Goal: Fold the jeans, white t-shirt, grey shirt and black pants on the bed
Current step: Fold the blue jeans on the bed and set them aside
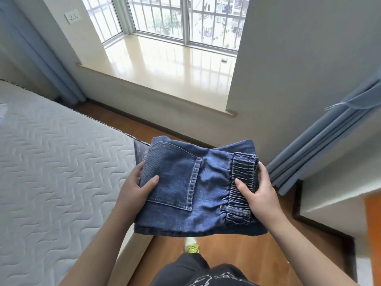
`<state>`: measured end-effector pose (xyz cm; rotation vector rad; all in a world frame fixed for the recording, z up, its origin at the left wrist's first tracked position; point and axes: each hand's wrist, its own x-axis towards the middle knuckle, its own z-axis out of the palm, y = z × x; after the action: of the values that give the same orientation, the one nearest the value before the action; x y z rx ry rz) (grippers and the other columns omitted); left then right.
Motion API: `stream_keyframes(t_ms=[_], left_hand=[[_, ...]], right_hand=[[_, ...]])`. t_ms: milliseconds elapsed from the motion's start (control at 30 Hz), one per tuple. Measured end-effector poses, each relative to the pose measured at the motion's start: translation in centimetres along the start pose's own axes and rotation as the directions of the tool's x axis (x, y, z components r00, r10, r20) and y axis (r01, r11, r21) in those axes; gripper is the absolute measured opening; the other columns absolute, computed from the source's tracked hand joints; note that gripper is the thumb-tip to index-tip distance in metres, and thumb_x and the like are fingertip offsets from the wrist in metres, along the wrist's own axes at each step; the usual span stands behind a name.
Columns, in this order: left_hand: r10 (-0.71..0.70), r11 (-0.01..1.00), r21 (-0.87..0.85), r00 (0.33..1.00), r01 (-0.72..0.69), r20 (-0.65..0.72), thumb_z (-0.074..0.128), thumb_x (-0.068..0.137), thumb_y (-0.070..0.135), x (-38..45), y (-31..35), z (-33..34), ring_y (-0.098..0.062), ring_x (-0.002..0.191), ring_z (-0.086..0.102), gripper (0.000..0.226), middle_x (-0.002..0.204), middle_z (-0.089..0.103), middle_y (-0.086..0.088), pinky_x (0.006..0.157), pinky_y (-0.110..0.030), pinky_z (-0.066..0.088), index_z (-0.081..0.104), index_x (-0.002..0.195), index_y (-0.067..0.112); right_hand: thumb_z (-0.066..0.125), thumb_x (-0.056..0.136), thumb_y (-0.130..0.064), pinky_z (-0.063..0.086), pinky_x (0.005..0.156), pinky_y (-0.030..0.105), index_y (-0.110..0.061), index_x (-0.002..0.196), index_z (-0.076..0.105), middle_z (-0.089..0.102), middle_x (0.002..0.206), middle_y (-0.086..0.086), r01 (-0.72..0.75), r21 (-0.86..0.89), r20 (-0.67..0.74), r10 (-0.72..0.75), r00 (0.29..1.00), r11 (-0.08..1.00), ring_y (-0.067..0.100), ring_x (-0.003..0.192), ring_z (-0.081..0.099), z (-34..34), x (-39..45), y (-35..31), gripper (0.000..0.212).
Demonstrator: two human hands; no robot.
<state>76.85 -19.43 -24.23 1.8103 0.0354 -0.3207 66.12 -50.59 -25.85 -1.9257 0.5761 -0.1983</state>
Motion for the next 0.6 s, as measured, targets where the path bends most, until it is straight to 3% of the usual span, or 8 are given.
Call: stream_keyframes(t_ms=[233, 433, 600], left_hand=[[0.015, 0.997, 0.075, 0.999, -0.017, 0.033, 0.070, 0.076, 0.046, 8.6, 2.5, 1.5, -0.006, 0.100, 0.069, 0.062, 0.114, 0.069, 0.014, 0.093, -0.043, 0.055, 0.051, 0.134, 0.039], [0.068, 0.986, 0.151, 0.997, -0.074, 0.045, 0.073, 0.074, 0.047, 13.6, 4.6, 3.4, 0.000, 0.100, 0.067, 0.066, 0.116, 0.067, 0.017, 0.093, -0.038, 0.055, 0.048, 0.135, 0.038], [0.017, 0.992, 0.124, 1.000, -0.018, 0.005, 0.073, 0.073, 0.051, 18.7, 5.4, 6.0, 0.000, 0.101, 0.067, 0.064, 0.115, 0.067, 0.021, 0.094, -0.039, 0.054, 0.048, 0.132, 0.046]], right_hand=[[0.073, 0.081, -0.049, 0.035, 0.078, 0.005, -0.049, 0.140, 0.031, 0.053, 0.104, -0.050, -0.026, -0.017, -0.032, 0.025, 0.999, 1.000, -0.029, 0.097, 0.049, 0.7, 8.0, -1.5, 0.072], [0.072, 0.081, -0.050, 0.038, 0.081, 0.011, -0.050, 0.141, 0.028, 0.052, 0.108, -0.043, -0.025, -0.053, -0.020, 0.024, 1.000, 0.998, -0.029, 0.094, 0.049, 0.7, 14.6, -2.7, 0.075], [0.072, 0.079, -0.052, 0.038, 0.091, 0.018, -0.048, 0.142, 0.029, 0.052, 0.114, -0.041, -0.007, -0.040, 0.008, 0.007, 1.000, 0.999, -0.020, 0.102, 0.052, -0.4, 21.5, -2.2, 0.077]])
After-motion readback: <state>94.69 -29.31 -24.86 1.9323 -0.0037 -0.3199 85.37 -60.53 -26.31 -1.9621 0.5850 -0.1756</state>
